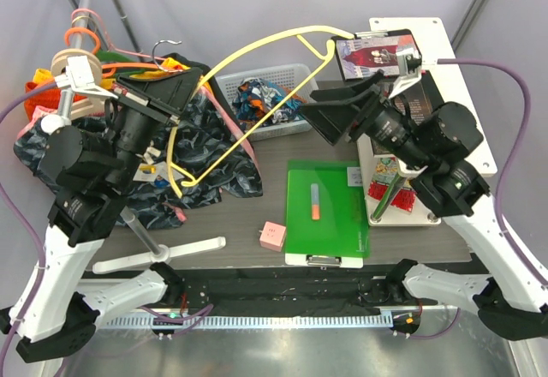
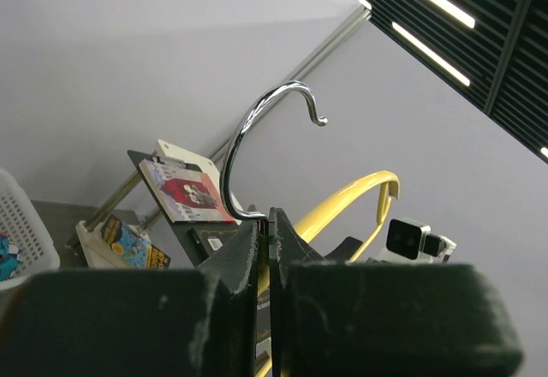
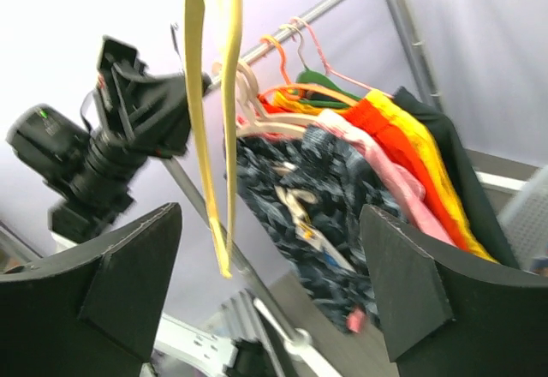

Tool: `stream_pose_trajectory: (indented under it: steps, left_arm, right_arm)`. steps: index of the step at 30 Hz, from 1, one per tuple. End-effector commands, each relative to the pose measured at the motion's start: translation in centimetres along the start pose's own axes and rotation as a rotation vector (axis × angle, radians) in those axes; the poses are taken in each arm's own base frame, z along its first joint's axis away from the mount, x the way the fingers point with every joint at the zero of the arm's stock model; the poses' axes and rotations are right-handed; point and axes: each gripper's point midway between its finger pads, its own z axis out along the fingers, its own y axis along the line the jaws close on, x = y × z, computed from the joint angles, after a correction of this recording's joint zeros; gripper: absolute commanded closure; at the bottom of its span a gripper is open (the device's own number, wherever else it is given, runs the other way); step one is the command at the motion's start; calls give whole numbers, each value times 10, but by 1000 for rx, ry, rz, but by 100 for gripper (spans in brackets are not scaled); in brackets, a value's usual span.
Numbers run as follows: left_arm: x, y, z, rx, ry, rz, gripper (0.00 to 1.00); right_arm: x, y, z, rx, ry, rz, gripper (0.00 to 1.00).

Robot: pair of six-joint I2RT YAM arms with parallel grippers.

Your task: Remove the shorts from the hanger

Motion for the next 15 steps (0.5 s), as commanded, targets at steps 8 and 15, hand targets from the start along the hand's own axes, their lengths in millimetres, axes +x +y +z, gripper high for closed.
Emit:
stream_pose_trajectory:
  steps: [8, 15]
  left_arm:
    - [-1, -7, 4, 38, -10, -33, 99]
    - [11, 4, 7, 18, 7, -51, 100]
  right_arm:
    - [-24, 24, 40, -204, -155, 269, 27]
    - [-17, 22, 56, -256, -149, 364, 68]
